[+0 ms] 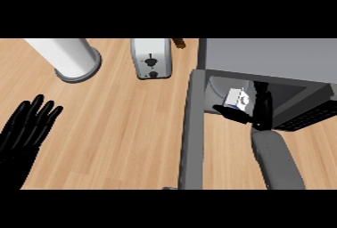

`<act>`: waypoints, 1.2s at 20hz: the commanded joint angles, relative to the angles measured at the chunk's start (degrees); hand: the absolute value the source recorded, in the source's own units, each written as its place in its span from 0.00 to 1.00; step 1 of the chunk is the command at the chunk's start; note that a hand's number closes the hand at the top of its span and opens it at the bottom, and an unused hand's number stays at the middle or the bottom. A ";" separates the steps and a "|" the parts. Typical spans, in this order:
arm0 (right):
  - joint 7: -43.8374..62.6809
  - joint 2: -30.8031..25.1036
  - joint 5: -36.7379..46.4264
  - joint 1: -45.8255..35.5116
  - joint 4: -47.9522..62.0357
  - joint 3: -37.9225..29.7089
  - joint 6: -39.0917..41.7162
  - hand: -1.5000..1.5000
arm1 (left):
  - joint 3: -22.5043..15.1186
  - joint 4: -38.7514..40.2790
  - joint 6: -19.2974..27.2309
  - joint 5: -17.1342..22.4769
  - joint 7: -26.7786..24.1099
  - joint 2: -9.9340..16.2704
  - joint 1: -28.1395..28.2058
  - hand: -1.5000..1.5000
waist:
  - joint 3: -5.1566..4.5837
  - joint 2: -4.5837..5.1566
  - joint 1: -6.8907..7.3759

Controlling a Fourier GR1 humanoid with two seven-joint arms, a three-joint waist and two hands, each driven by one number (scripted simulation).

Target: Pick up the milk, place it into the microwave and close the microwave

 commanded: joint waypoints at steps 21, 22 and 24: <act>6.27 -1.01 -10.15 -13.67 28.78 -7.91 16.32 0.00 | -10.26 8.81 -4.82 -9.37 -3.66 -0.97 -0.93 0.00 | 0.38 0.17 -6.82; 6.64 -0.88 -10.35 -13.89 28.89 -8.20 15.18 0.00 | -8.77 14.55 -6.65 -9.51 -7.75 0.08 -2.91 1.00 | 0.35 0.20 -7.08; 2.88 -1.64 -10.48 -9.39 28.21 -7.72 17.99 0.00 | -11.28 12.70 -7.18 -11.59 -5.90 0.65 -2.98 1.00 | 0.37 0.07 -7.40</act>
